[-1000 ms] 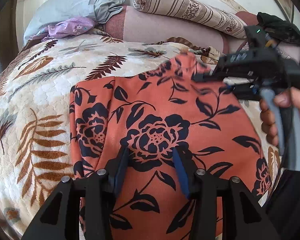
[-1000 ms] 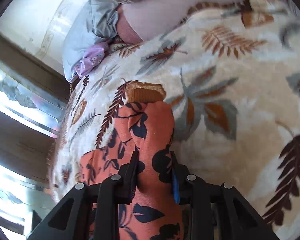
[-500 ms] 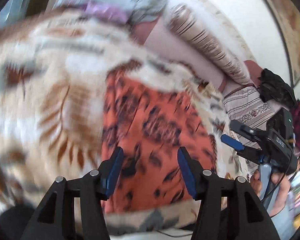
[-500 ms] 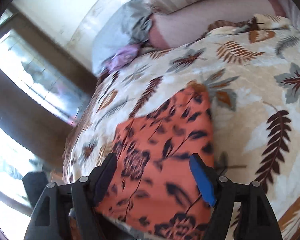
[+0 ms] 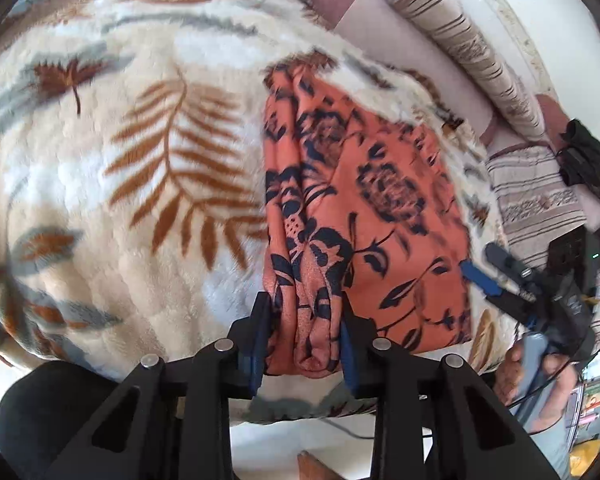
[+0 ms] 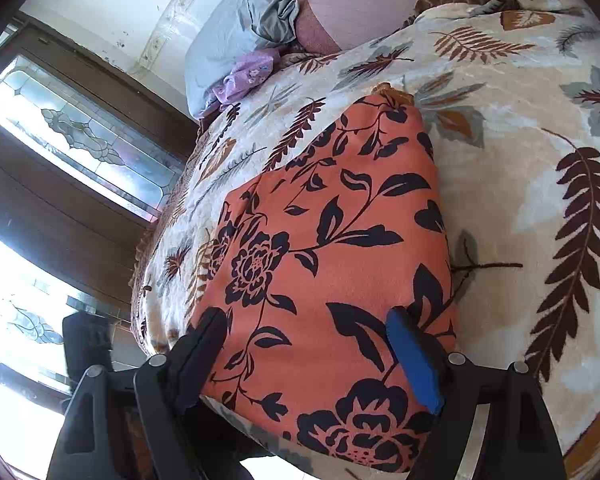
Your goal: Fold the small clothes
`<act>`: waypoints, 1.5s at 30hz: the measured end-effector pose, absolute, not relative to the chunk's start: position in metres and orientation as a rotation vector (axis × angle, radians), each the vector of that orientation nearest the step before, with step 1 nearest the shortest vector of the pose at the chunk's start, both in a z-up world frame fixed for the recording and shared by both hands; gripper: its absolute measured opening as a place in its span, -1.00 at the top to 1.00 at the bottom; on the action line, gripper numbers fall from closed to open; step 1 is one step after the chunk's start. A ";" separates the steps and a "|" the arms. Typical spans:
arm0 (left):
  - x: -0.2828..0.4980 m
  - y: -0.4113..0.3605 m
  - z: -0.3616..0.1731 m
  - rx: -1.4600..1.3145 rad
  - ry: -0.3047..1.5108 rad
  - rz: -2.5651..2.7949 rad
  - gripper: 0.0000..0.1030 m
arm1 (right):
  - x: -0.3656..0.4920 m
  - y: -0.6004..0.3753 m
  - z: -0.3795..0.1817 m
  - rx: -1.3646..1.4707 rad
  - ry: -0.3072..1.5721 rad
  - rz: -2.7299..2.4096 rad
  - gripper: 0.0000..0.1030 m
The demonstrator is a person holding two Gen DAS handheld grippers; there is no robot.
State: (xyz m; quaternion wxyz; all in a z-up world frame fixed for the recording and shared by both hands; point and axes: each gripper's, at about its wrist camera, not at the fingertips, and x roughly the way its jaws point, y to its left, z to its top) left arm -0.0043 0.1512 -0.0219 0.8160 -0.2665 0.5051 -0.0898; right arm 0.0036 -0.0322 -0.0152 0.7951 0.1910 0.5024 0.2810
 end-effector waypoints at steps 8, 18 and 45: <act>0.064 0.166 0.005 -0.615 0.981 -0.140 -0.59 | 0.007 -0.040 -0.014 0.465 1.118 0.628 -0.64; 0.125 0.166 -0.033 -0.639 1.031 -0.103 0.28 | 0.008 -0.040 -0.017 0.442 1.121 0.669 -0.64; 0.039 0.123 -0.033 -0.374 1.111 -0.066 -0.62 | -0.013 -0.085 -0.036 0.528 1.246 0.489 -0.74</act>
